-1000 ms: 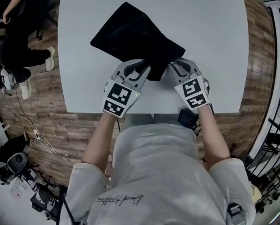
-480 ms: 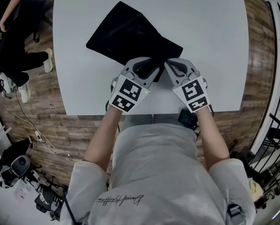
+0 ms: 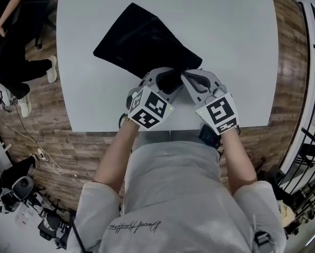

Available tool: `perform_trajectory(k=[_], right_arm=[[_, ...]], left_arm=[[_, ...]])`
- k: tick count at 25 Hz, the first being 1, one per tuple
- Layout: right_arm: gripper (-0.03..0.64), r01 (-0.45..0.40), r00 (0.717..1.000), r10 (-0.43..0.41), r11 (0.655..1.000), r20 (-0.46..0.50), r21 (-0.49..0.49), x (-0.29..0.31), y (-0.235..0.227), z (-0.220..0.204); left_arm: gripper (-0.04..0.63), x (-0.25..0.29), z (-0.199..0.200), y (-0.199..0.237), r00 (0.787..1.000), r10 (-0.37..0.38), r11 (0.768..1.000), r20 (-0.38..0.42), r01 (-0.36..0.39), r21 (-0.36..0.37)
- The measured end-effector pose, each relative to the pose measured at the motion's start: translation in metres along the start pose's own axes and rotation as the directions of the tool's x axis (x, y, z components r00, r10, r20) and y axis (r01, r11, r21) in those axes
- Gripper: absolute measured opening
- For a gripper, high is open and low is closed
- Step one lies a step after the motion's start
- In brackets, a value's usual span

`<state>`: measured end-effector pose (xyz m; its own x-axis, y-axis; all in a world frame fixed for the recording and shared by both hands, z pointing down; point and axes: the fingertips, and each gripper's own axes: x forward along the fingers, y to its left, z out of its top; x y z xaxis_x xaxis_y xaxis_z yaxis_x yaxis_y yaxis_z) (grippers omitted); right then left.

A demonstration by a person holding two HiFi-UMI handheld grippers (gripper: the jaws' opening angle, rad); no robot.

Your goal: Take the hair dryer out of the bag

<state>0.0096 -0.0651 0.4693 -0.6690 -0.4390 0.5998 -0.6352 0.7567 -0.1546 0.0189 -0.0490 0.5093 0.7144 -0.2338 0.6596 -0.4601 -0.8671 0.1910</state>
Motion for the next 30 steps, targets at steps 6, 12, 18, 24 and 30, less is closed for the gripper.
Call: perform_trajectory(k=[6,12,18,24,30], right_arm=[[0.026,-0.019,1.0,0.02,1.0,0.021,-0.012,0.001,0.006,0.008],[0.028,-0.002,1.0,0.002,1.0,-0.01,-0.028,0.002,0.004,-0.001],[0.121,0.055,0.985,-0.063,0.997,-0.163,-0.05,0.009,-0.014,-0.037],[0.155,0.064,0.961,-0.094,0.991,-0.259,-0.121,0.034,-0.016,-0.047],[0.157,0.046,0.934,-0.111,0.98,-0.34,-0.193,0.053,-0.025,-0.051]], left_arm=[[0.118,-0.003,0.007,0.009,0.997,0.068,0.997,0.037,-0.066,-0.034],[0.028,-0.007,0.003,0.015,0.994,0.1,0.992,0.041,-0.096,-0.079],[0.026,-0.017,0.011,0.022,0.99,0.126,0.984,0.066,-0.115,-0.139],[0.026,-0.022,0.015,0.024,0.987,0.143,0.981,0.08,-0.13,-0.147],[0.026,-0.022,0.011,0.029,0.986,0.153,0.978,0.061,-0.143,-0.149]])
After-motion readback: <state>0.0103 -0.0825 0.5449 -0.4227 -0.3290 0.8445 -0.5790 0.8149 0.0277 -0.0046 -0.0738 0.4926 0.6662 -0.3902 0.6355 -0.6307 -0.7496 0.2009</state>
